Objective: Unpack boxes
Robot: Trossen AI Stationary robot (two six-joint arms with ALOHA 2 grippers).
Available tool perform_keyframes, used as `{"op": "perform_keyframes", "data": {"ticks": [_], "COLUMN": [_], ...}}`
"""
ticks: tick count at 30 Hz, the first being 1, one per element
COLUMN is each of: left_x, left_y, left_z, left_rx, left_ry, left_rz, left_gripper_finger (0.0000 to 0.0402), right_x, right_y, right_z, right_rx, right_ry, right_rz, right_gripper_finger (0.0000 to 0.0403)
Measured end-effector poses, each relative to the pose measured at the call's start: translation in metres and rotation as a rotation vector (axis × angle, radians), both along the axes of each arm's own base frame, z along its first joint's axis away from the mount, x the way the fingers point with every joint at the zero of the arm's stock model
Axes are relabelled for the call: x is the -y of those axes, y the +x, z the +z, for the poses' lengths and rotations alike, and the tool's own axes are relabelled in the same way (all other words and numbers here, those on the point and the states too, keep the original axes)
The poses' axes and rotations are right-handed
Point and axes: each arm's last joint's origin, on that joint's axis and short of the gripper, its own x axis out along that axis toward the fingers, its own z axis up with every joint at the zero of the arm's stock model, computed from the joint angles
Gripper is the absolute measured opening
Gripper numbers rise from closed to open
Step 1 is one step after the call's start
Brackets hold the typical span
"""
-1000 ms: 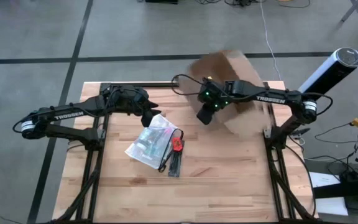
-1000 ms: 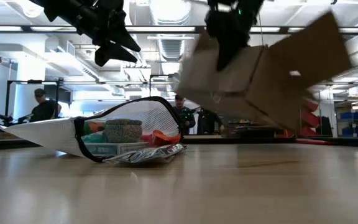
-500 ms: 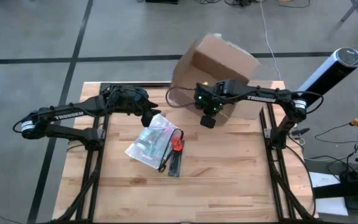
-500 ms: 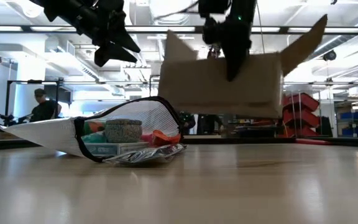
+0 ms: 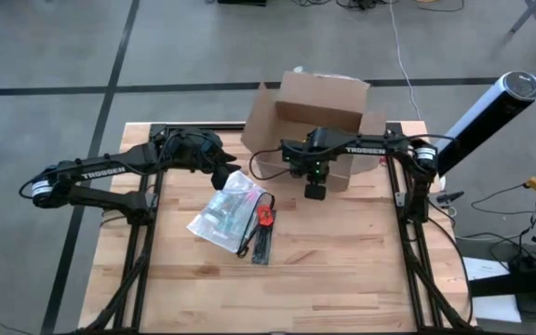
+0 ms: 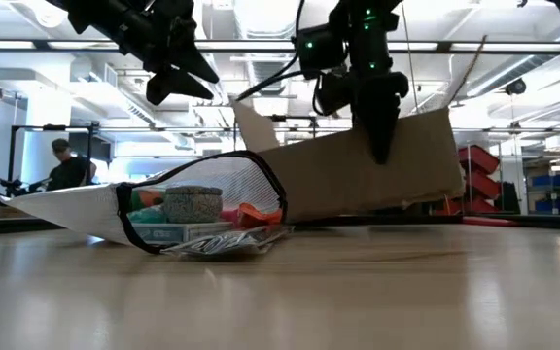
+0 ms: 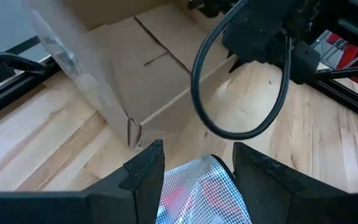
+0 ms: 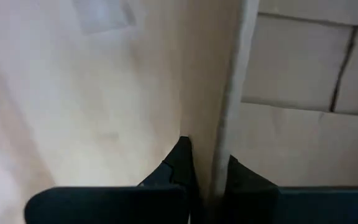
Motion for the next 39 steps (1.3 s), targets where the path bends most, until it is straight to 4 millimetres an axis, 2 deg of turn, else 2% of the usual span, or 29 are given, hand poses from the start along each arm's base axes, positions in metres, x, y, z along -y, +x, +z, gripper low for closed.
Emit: {"op": "perform_keyframes", "data": {"ticks": [4, 14, 18, 22, 27, 29, 32, 35, 36, 39], "left_x": [0.000, 0.000, 0.000, 0.000, 0.000, 0.000, 0.001, 0.002, 0.003, 0.005], "left_y": [0.000, 0.000, 0.000, 0.000, 0.000, -0.001, -0.003, -0.006, -0.007, -0.010], "left_z": [0.000, 0.000, 0.000, 0.000, 0.000, -0.001, -0.003, -0.004, -0.004, -0.006], "left_rx": [0.000, -0.005, -0.005, -0.005, -0.007, -0.017, -0.049, -0.070, -0.077, -0.103], "left_ry": [0.000, 0.017, 0.019, 0.019, 0.019, 0.019, 0.026, 0.021, 0.015, -0.007], "left_rz": [0.000, -0.010, -0.010, -0.010, -0.011, -0.016, -0.034, -0.043, -0.051, -0.076], "left_gripper_finger": [0.0178, 0.0177, 0.0173, 0.0171, 0.0178, 0.0182, 0.0187, 0.0188, 0.0187, 0.0182], "right_x": [-0.001, -0.004, -0.005, -0.007, -0.020, -0.029, -0.047, -0.066, -0.072, -0.092], "right_y": [-0.002, -0.016, -0.021, -0.028, -0.032, -0.033, -0.033, -0.026, -0.024, -0.013], "right_z": [0.004, 0.030, 0.038, 0.050, 0.079, 0.093, 0.106, 0.104, 0.102, 0.084], "right_rx": [0.010, 0.075, 0.087, 0.129, 0.348, 0.459, 0.597, 0.676, 0.689, 0.717], "right_ry": [0.005, -0.023, -0.030, -0.054, -0.053, -0.050, -0.041, -0.030, -0.022, 0.011], "right_rz": [-0.034, -0.117, -0.139, -0.174, -0.175, -0.167, -0.138, -0.082, -0.062, -0.033], "right_gripper_finger": [0.0043, 0.0202, 0.0237, 0.0247, 0.0216, 0.0185, 0.0119, 0.0032, 0.0017, 0.0014]}}
